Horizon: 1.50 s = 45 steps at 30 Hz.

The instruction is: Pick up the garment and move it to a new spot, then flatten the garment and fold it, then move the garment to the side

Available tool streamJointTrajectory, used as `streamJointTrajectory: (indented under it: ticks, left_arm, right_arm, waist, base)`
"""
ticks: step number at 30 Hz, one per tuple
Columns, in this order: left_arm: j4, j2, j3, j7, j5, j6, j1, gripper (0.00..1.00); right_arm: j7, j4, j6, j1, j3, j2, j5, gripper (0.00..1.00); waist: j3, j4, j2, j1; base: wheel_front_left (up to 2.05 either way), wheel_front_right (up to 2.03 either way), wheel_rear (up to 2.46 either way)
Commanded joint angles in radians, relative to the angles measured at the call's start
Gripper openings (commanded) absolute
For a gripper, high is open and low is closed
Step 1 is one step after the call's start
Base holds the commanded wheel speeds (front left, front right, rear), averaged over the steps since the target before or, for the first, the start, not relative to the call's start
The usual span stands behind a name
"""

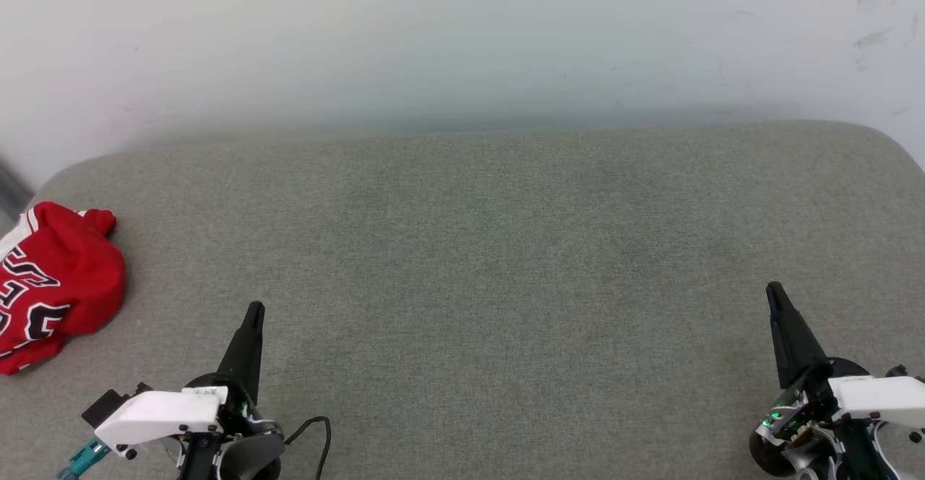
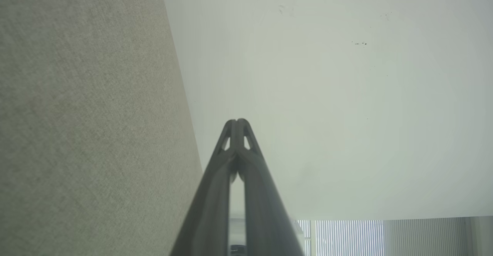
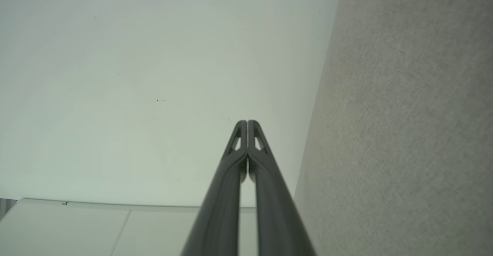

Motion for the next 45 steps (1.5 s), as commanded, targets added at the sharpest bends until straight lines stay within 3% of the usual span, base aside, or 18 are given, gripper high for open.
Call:
streamJointTrajectory:
  ticks: [1,14,15,23,30,42,43,45]
  left_arm:
    - [-0.001,-0.001,0.002,0.001,0.001,-0.002,-0.006,0.00]
    - [-0.001,-0.001,0.002,0.001,0.001,-0.002,-0.006,0.00]
    - [0.000,0.000,0.000,0.000,0.000,0.000,0.000,1.00]
    - [-0.008,-0.002,-0.010,-0.028,0.013,0.000,0.026,1.00]
    - [-0.019,-0.002,0.009,-0.063,0.089,0.005,0.033,1.00]
    - [-0.116,-0.001,-0.001,-0.115,0.357,0.089,0.046,1.00]
    - [-0.136,-0.001,-0.018,-0.127,0.426,0.111,0.054,1.00]
    - [-0.147,-0.001,-0.029,-0.135,0.472,0.125,0.060,1.00]
  right_arm:
    - [0.000,0.001,0.000,-0.012,0.001,0.003,-0.004,0.00]
    - [0.000,0.001,0.000,-0.012,0.001,0.003,-0.004,0.00]
    - [0.000,0.000,0.000,0.000,0.000,0.000,0.000,1.00]
    - [-0.028,0.007,0.000,0.026,0.008,0.001,-0.021,1.00]
    - [-0.062,-0.014,0.000,0.036,-0.003,0.001,-0.104,1.00]
    - [-0.115,-0.086,0.000,0.050,-0.009,0.001,-0.335,1.00]
    - [-0.127,-0.114,0.000,0.054,-0.003,0.001,-0.415,1.00]
    - [-0.135,-0.132,0.000,0.058,0.000,0.001,-0.457,1.00]
  waist:
    - [0.000,0.000,-0.0001,0.0000]
    - [0.000,0.000,-0.0001,0.0000]
    - [0.000,0.000,-0.0001,0.0000]
    - [0.001,-0.001,-0.0001,0.0000]
    - [0.001,-0.001,-0.0001,0.0000]
    - [0.003,0.000,-0.0001,0.0000]
    - [0.003,0.001,-0.0001,0.0000]
    - [0.003,0.001,-0.0001,0.0000]
  base:
    - [0.00,0.00,0.00]
    - [0.00,0.00,0.00]
    - [0.00,0.00,0.00]
    - [0.00,0.00,0.00]
    - [0.00,0.00,0.00]
    - [0.00,0.00,0.00]
    - [0.00,0.00,0.00]
    - [0.00,0.00,0.00]
